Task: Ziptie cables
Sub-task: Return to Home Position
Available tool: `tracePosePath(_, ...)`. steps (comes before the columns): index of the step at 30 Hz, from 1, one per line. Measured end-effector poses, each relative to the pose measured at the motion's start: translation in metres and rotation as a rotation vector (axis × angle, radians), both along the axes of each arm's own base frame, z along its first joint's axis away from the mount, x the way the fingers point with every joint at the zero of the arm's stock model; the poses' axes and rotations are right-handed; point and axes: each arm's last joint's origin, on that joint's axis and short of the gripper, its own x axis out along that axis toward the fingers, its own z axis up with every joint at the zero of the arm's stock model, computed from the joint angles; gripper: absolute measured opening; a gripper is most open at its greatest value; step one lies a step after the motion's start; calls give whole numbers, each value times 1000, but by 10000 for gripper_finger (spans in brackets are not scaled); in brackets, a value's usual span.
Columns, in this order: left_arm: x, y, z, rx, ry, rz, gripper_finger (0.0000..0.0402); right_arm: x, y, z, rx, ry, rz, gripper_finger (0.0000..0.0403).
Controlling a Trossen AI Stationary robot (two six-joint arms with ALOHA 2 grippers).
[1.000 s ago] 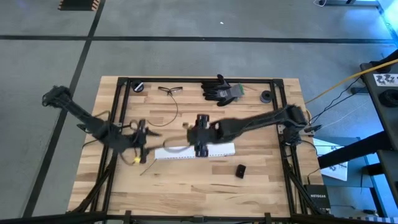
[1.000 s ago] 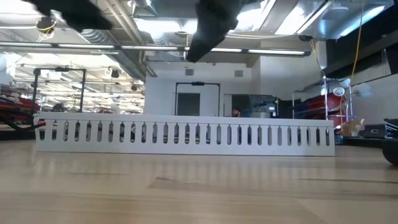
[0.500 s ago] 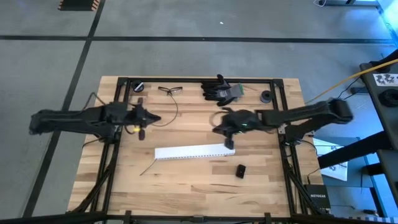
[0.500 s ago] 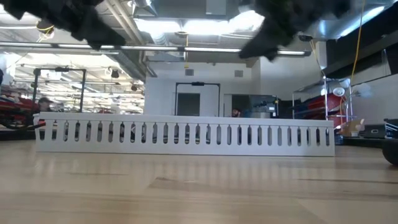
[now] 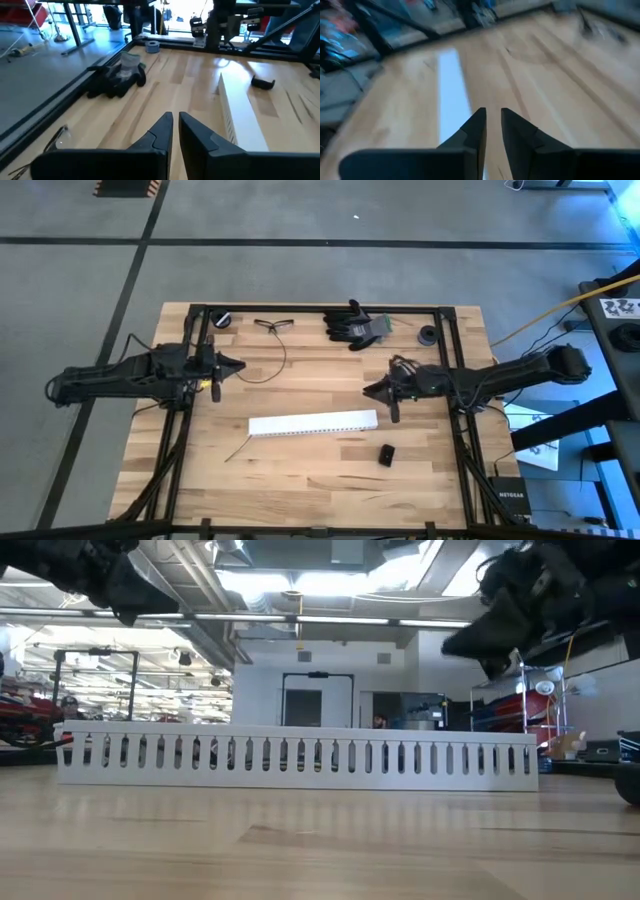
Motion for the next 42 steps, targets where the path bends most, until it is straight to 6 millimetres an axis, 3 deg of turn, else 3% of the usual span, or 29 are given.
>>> tracePosePath(5, 1, -1, -11, 8, -16, -46, 15, -15, 0, -7, -71, -216, 70, 44)
tracePosePath(12, 0, 1, -30, 8, -64, -30, 15, -38, -1, -10, -81, -235, 60, 44)
tracePosePath(24, -9, -1, -45, -19, -127, -87, 15, -75, -6, 6, -168, -311, -25, 44)
tracePosePath(34, -14, -3, -72, -48, -174, -114, 15, -80, -5, 0, -214, -303, 3, 44)
tracePosePath(37, -13, -3, -73, -55, -178, -125, 15, -79, -5, -18, -202, -310, 3, 44)
tracePosePath(42, -13, -3, -72, -49, -182, -129, 15, -79, -6, -20, -191, -287, -23, 44)
